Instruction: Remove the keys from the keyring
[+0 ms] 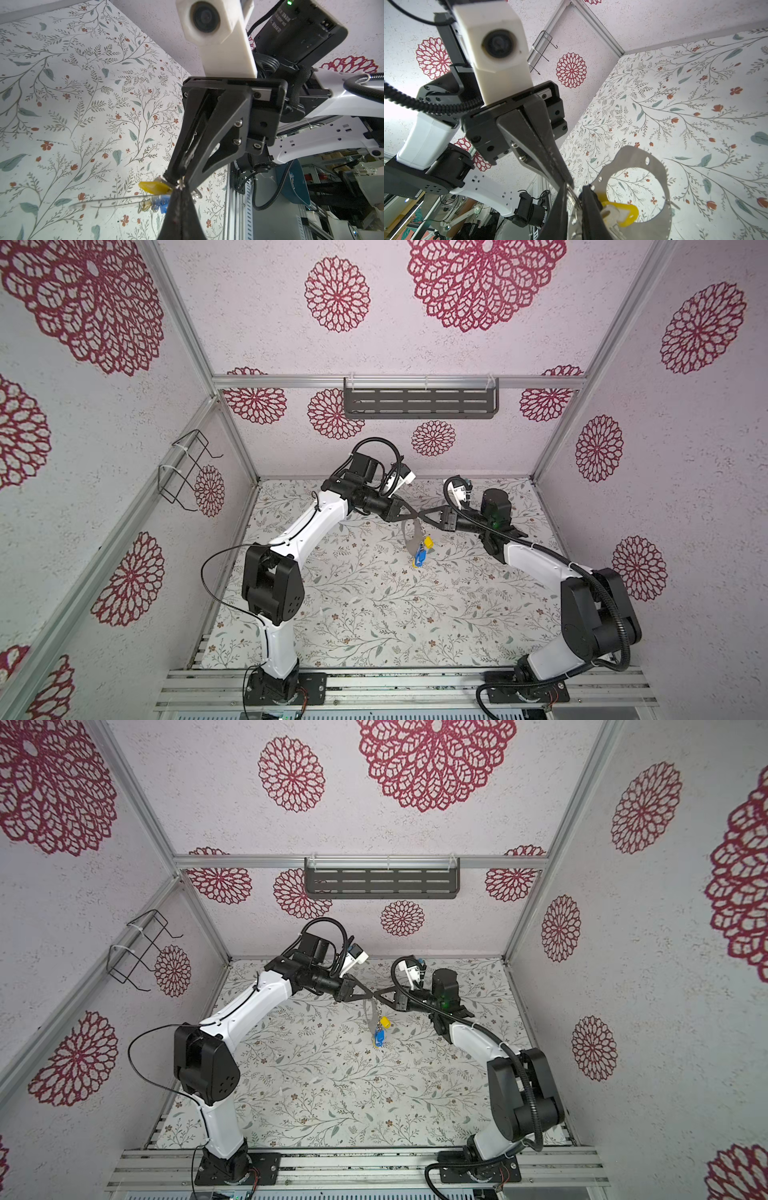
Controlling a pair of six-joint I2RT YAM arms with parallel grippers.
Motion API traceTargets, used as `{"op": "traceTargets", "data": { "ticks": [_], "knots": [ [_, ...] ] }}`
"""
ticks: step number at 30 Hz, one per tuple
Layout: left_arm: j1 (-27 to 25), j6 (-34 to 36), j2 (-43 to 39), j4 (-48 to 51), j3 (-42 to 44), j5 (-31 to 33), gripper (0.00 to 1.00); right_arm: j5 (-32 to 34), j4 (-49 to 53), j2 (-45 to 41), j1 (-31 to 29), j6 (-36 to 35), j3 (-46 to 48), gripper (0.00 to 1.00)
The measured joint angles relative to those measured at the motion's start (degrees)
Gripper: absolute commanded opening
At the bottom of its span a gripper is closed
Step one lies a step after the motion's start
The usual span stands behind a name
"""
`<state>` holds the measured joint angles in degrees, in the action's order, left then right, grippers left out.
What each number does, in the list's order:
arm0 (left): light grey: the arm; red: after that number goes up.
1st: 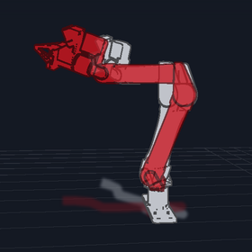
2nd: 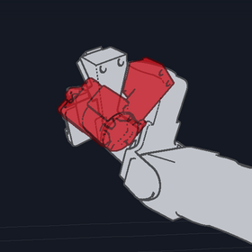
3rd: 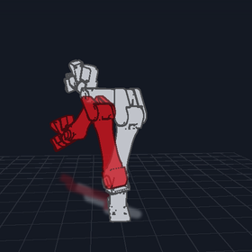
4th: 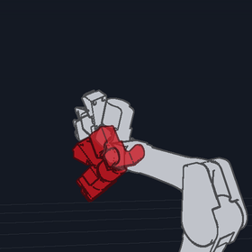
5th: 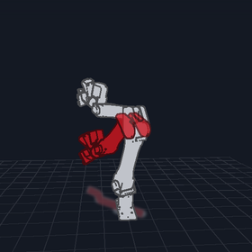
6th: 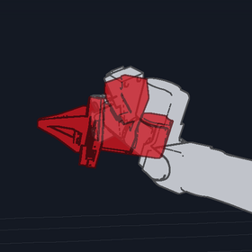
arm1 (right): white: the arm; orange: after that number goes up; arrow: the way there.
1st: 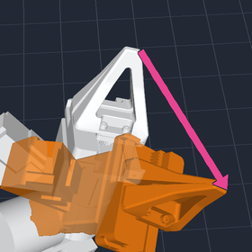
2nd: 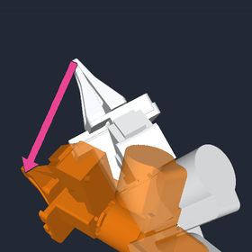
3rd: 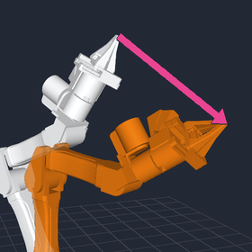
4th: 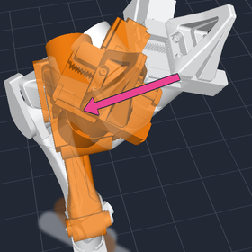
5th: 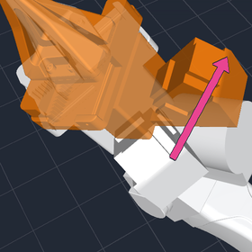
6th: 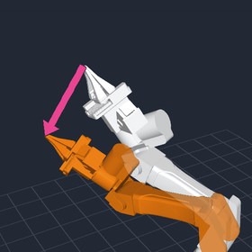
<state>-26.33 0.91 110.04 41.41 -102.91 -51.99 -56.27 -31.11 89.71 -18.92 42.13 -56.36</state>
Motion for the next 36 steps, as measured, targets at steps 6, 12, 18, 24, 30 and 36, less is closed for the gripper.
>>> {"op": "traceTargets", "data": {
  "ticks": [6,12,18,24,30,36],
  "knots": [
    [0.24,0.00,0.02,0.04,-0.02,-0.44,0.00,-0.15,-2.49,0.33,-0.22,2.10,0.63,0.15],
    [0.52,-0.04,0.04,0.07,-0.22,-0.92,0.00,-0.81,-3.65,0.50,-0.44,3.02,0.79,0.17],
    [0.57,-0.17,0.04,0.00,-0.55,-1.36,0.00,-2.12,-3.54,0.57,-0.96,2.93,0.79,0.17],
    [0.52,-0.35,0.24,0.00,-0.81,-1.55,0.00,-2.49,-2.86,0.61,-1.18,2.58,0.79,0.17],
    [0.57,-0.46,0.28,0.00,-0.83,-1.44,0.00,-2.51,-2.51,0.61,-1.18,2.51,0.76,0.09],
    [0.76,-0.13,0.35,0.17,-0.83,-1.46,0.00,-2.08,-1.90,0.87,-1.07,3.02,0.48,0.00]
  ]
}}
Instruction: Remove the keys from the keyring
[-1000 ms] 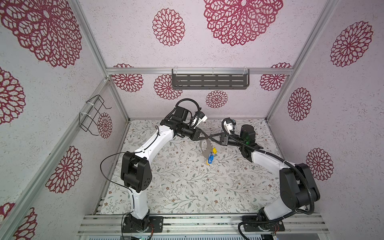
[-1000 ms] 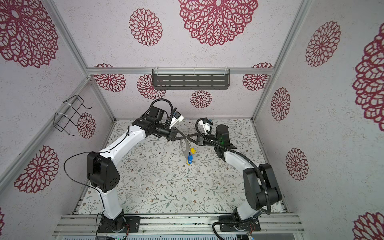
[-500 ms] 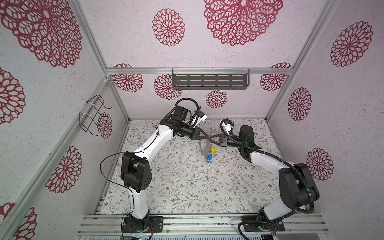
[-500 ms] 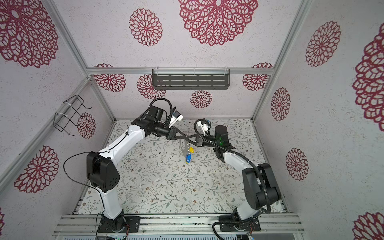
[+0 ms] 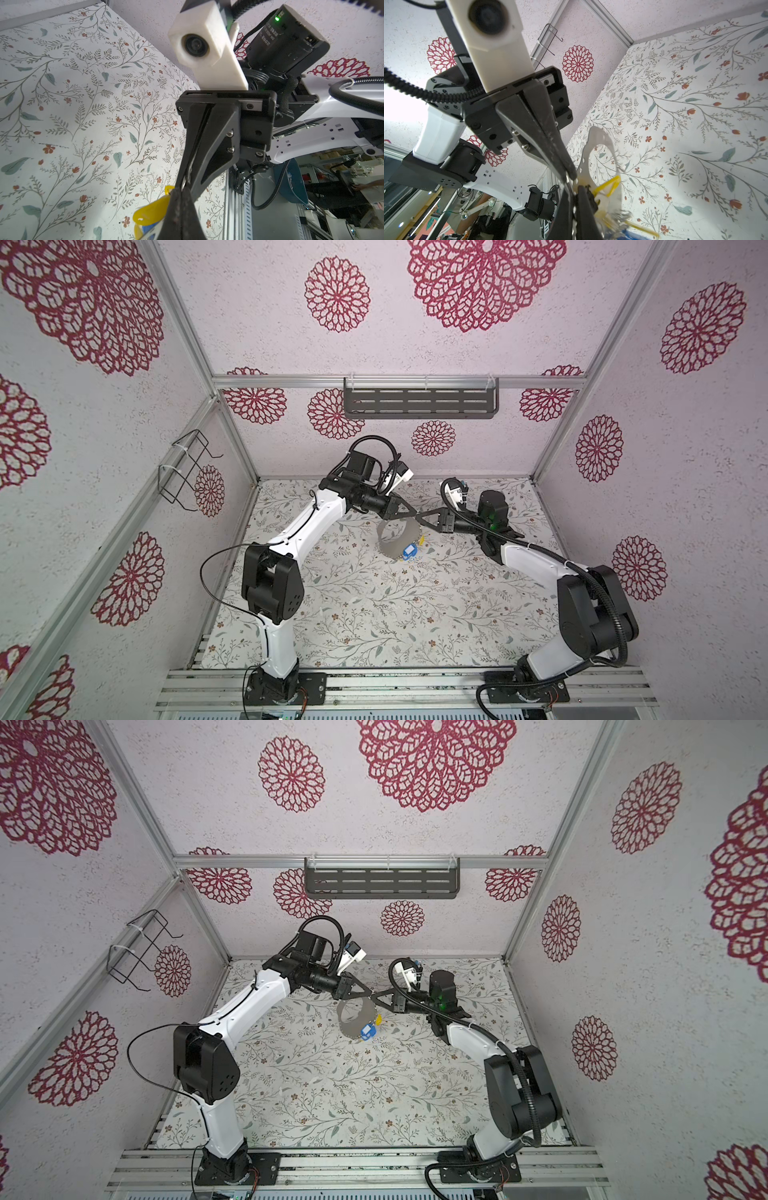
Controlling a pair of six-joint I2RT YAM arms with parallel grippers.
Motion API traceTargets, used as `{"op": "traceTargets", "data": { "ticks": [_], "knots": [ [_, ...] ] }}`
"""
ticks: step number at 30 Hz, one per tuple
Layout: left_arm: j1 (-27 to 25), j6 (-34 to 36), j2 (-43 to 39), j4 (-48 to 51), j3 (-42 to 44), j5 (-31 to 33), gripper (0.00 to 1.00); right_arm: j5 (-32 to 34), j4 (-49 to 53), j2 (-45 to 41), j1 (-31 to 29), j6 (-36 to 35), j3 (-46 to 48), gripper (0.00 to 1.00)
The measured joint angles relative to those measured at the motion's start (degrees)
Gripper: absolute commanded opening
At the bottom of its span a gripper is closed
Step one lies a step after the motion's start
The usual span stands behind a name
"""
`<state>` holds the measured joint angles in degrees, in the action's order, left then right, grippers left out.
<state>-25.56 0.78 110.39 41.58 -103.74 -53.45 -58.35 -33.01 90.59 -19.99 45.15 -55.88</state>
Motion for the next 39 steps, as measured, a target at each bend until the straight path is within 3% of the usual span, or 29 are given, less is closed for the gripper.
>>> {"op": "traceTargets", "data": {
  "ticks": [6,9,11,13,22,27,30,31,35,39],
  "knots": [
    [0.02,0.00,0.00,-0.07,0.00,0.61,0.01,0.37,0.00,0.07,0.00,-0.02,-0.04,0.00],
    [0.00,-1.38,0.00,-0.59,0.00,1.90,0.29,1.36,0.02,0.07,-0.13,-0.11,-0.04,0.00],
    [0.00,-3.17,0.00,-1.77,0.00,3.65,0.40,2.47,0.00,0.07,-0.66,-0.07,0.07,0.00],
    [0.04,-5.14,-0.31,-4.48,0.83,6.91,0.46,3.65,-0.55,0.07,-1.16,0.13,0.46,0.00],
    [3.80,-20.55,-8.98,-16.59,12.50,28.24,0.47,7.78,-5.49,0.07,-1.70,3.45,3.65,0.00],
    [6.64,-25.53,-13.94,-16.39,12.85,37.38,0.60,8.87,-7.34,0.07,-1.70,4.42,4.13,0.00],
    [8.66,-29.62,-15.58,-17.51,12.94,35.06,0.64,9.77,-9.09,0.07,-1.70,5.55,4.59,0.00],
    [9.01,-31.54,-16.68,-20.63,15.26,33.46,0.62,10.34,-9.70,0.07,-1.70,6.05,4.81,0.00],
    [9.25,-45.07,-19.93,-38.73,29.53,25.92,0.36,13.22,-12.83,0.07,-1.53,9.35,5.66,0.00],
    [5.55,-57.33,-14.01,-55.52,35.28,19.52,0.36,14.97,-16.87,0.72,-1.44,13.66,5.77,0.00]
  ]
}}
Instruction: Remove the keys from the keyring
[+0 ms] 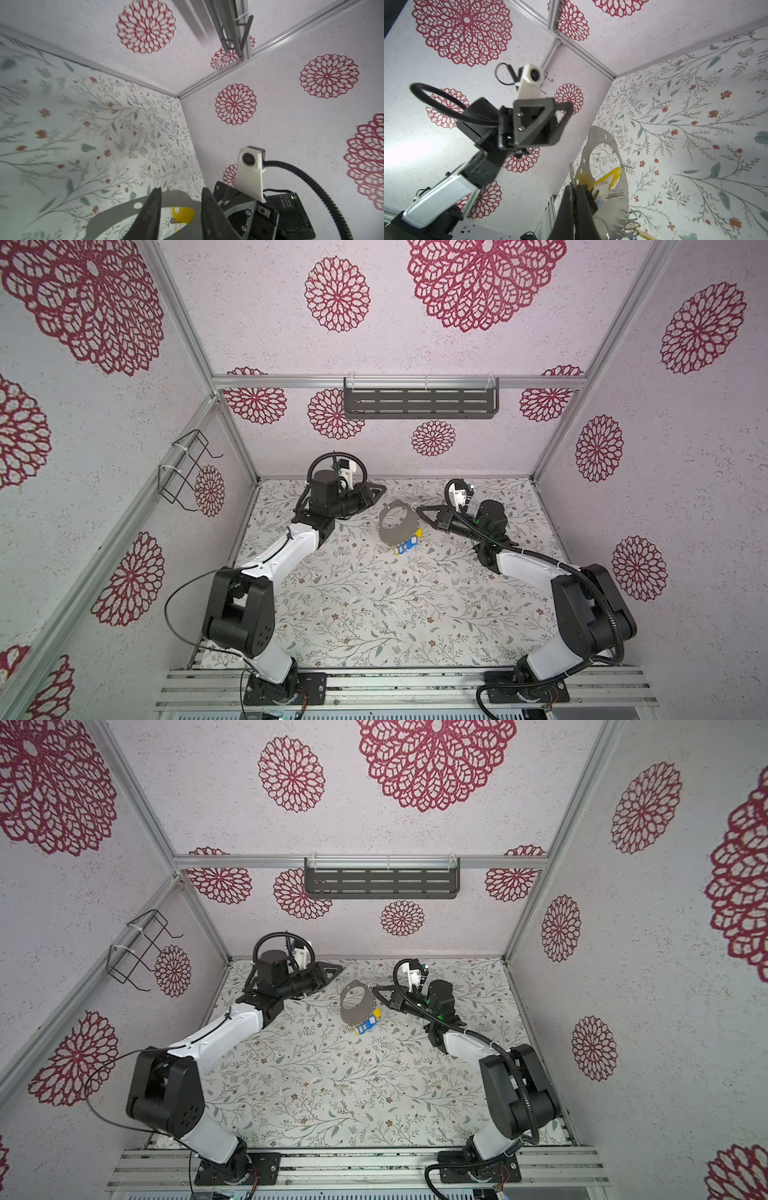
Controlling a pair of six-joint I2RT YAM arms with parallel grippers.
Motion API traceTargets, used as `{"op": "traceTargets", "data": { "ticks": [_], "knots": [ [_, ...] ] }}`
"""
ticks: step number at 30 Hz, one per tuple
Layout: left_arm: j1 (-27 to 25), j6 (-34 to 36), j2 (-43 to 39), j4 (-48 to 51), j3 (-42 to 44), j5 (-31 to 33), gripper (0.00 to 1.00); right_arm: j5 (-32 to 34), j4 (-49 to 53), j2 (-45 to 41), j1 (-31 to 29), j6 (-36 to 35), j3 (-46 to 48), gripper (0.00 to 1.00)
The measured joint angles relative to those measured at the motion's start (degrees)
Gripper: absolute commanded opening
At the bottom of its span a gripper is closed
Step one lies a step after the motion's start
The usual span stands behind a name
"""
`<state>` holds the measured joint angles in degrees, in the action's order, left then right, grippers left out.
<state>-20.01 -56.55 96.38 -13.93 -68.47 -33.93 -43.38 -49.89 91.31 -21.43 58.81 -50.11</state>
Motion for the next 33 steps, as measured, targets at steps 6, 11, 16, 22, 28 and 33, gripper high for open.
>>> {"op": "traceTargets", "data": {
  "ticks": [6,11,16,22,28,33],
  "knots": [
    [-4.63,-5.07,3.93,-6.49,-0.96,-4.37,0.37,1.07,-3.23,2.67,0.04,4.42,0.02,0.00],
    [-5.22,-6.56,4.00,-10.84,-2.05,-6.43,0.37,1.16,-3.93,2.89,0.07,5.49,0.13,0.00],
    [-5.25,-6.56,5.31,-11.30,-2.10,-7.78,0.40,0.55,-5.35,2.89,0.07,5.84,0.13,0.00],
    [-5.25,-3.50,5.81,-7.23,-4.17,-8.96,0.42,-0.42,-6.47,2.89,0.11,6.36,0.46,0.00],
    [-5.25,-2.40,6.32,-6.25,-5.75,-10.49,0.43,-0.98,-9.03,2.91,0.11,8.11,0.94,0.00],
    [-5.22,-1.95,6.82,-6.19,-5.75,-12.00,0.43,-1.90,-9.01,3.28,0.22,8.59,0.96,0.00]
  ]
}}
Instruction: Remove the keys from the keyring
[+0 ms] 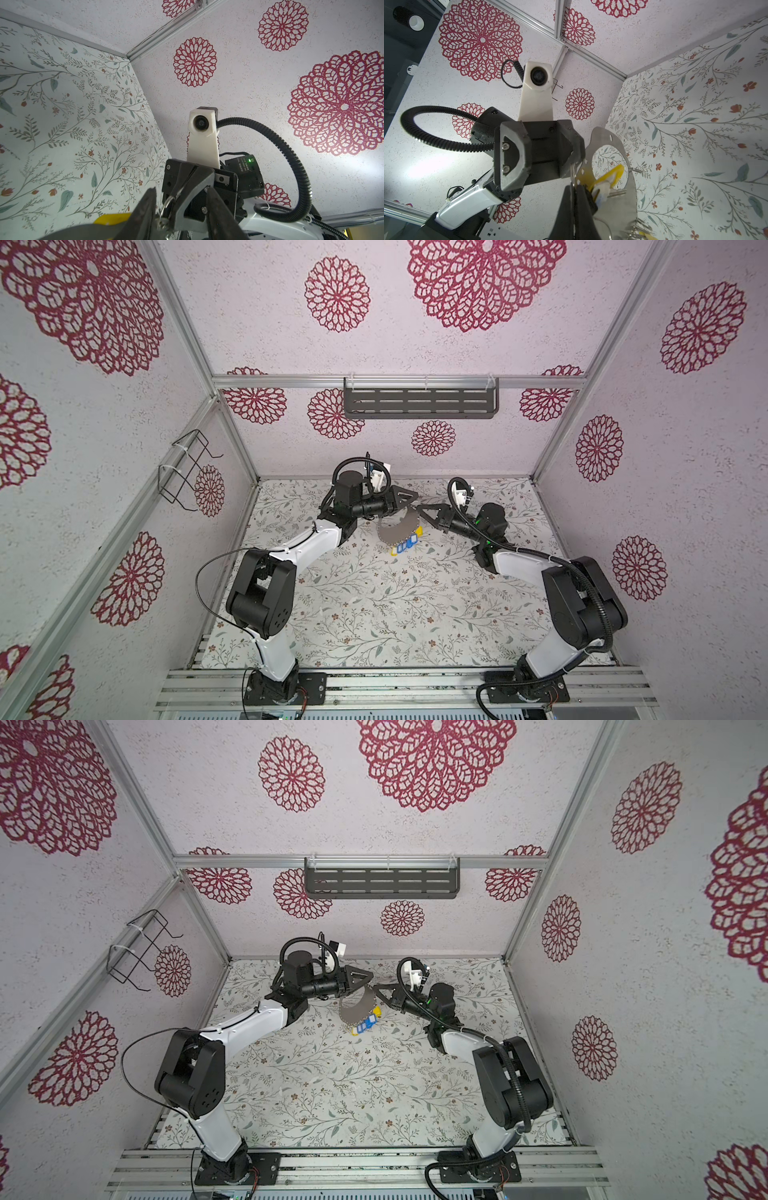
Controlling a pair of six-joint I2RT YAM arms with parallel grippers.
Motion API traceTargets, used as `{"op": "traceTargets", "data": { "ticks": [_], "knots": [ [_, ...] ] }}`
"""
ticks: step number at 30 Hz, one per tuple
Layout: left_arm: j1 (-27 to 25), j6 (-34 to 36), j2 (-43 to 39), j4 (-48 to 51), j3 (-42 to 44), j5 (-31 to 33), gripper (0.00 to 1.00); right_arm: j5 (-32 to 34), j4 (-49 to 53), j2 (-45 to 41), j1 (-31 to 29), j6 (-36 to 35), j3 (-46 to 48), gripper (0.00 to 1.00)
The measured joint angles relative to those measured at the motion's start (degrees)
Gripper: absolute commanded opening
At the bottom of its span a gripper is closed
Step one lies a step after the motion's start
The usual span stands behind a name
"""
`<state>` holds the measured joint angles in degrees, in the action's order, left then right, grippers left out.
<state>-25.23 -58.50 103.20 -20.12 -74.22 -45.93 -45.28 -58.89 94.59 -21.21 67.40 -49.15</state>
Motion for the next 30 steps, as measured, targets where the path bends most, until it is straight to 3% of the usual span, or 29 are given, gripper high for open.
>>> {"op": "traceTargets", "data": {
  "ticks": [4,10,21,26,30],
  "knots": [
    [-0.02,0.13,0.50,0.04,0.00,-1.27,0.42,-0.42,1.55,0.11,0.04,-0.31,-0.26,0.00],
    [0.11,1.55,1.31,1.60,-0.11,-1.07,0.26,-1.03,8.07,0.11,0.07,-1.36,-2.58,0.00],
    [0.44,3.28,1.42,3.17,-0.55,0.61,0.19,-2.47,10.05,1.95,0.17,1.92,-5.57,0.00],
    [0.50,3.87,1.42,3.80,-0.61,0.96,0.01,-2.97,10.49,2.47,0.42,3.41,-6.58,0.00],
    [0.55,4.70,1.42,4.20,-0.87,1.01,0.00,-2.97,13.00,3.02,0.87,3.61,-8.33,0.00]
  ]
}}
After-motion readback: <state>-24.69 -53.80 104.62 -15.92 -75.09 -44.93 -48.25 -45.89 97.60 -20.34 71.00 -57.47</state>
